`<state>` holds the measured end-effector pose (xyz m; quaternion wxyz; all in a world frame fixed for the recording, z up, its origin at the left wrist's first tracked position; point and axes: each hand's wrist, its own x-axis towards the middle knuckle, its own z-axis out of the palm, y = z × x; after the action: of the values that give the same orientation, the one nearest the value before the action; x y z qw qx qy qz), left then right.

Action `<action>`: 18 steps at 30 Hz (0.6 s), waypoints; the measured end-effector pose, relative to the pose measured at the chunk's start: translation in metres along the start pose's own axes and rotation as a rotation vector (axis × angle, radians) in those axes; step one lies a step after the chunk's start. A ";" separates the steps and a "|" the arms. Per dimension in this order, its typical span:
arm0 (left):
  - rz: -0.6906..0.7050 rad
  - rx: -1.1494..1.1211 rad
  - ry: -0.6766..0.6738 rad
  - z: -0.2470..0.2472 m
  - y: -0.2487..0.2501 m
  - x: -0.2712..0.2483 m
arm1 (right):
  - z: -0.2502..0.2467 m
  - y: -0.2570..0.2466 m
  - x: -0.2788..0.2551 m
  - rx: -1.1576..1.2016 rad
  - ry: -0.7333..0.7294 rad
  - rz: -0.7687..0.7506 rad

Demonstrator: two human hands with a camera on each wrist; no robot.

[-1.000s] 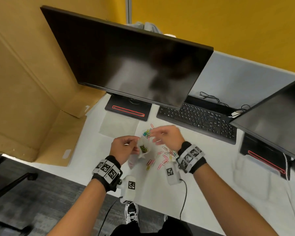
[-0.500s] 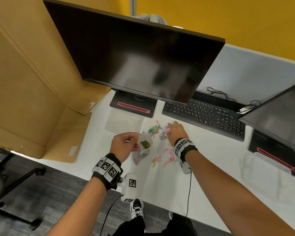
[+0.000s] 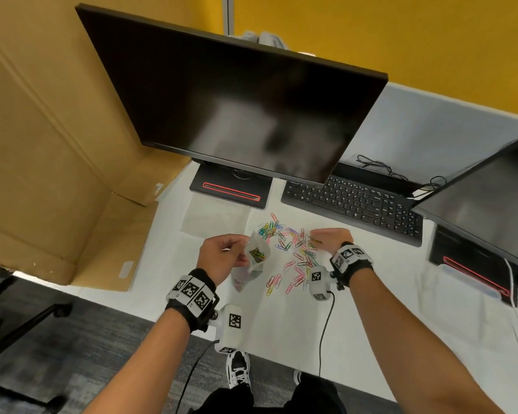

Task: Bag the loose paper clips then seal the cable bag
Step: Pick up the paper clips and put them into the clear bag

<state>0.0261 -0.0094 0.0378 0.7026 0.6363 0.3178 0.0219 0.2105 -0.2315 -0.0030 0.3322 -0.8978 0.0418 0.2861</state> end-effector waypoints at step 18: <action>-0.033 0.043 -0.043 0.038 0.002 0.000 | 0.056 -0.049 -0.094 -0.013 -0.103 -0.519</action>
<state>0.0449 -0.0424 0.0391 0.6955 0.6463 0.3137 -0.0103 0.1179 -0.1695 0.0413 0.3906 -0.8648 -0.2085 0.2369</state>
